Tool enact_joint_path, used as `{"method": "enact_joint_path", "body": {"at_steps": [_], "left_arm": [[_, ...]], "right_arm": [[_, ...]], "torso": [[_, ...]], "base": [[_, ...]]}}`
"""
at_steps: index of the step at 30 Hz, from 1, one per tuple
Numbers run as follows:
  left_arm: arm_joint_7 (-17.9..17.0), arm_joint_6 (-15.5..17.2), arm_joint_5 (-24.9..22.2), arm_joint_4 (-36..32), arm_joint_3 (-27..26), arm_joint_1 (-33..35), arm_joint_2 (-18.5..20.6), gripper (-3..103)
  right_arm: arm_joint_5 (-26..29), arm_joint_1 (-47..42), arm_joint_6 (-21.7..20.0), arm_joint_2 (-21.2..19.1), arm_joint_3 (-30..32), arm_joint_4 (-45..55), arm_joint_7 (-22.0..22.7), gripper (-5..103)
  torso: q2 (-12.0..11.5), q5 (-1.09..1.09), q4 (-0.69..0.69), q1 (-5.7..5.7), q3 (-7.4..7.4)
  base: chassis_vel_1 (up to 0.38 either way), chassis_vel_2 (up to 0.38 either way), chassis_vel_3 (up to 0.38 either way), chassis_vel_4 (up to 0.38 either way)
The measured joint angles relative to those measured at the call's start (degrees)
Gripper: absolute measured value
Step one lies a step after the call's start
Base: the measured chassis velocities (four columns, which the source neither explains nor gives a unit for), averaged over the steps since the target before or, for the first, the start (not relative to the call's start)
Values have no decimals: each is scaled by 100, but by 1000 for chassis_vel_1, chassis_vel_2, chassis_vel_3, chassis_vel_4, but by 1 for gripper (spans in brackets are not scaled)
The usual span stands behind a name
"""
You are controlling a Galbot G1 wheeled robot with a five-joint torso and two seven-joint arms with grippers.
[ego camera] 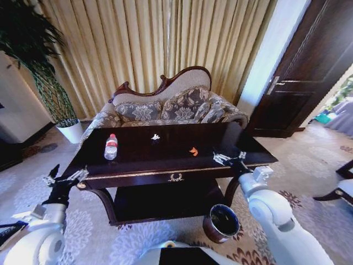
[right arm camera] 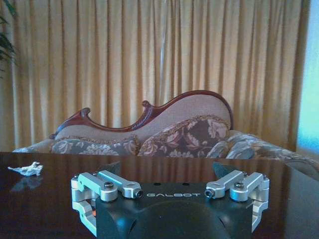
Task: Move to the front of the table and place the trash on the table into the trash bin.
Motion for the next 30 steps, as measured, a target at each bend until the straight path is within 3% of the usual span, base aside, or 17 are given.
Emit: {"method": "enact_joint_path", "body": {"at_steps": [9,12,18,30], "left_arm": [[15,-97,11,21,-27,84,-115,100],[19,-125,30,27,-29,136,-204,100],[33,-152,77,19,-36,186,-272,100],[40,-161,158,20,-35,199,-316,100]], "right_arm": [[281,270,-142,-234,-221,-222,-136,100],[439,449,-543,-353,-331,-269,-188,100],[585,737,-958,-475,-658,-399,-190,100],[1041,1441,-1047,-539,-1341,-1069,-160,100]], "torso": [[0,0,0,0,0],[0,0,1,-1,0],[0,0,1,-1,0],[0,0,1,-1,0]], "base": [[-20,12,20,-21],[0,0,0,0],[0,0,0,0],[0,0,0,0]]}}
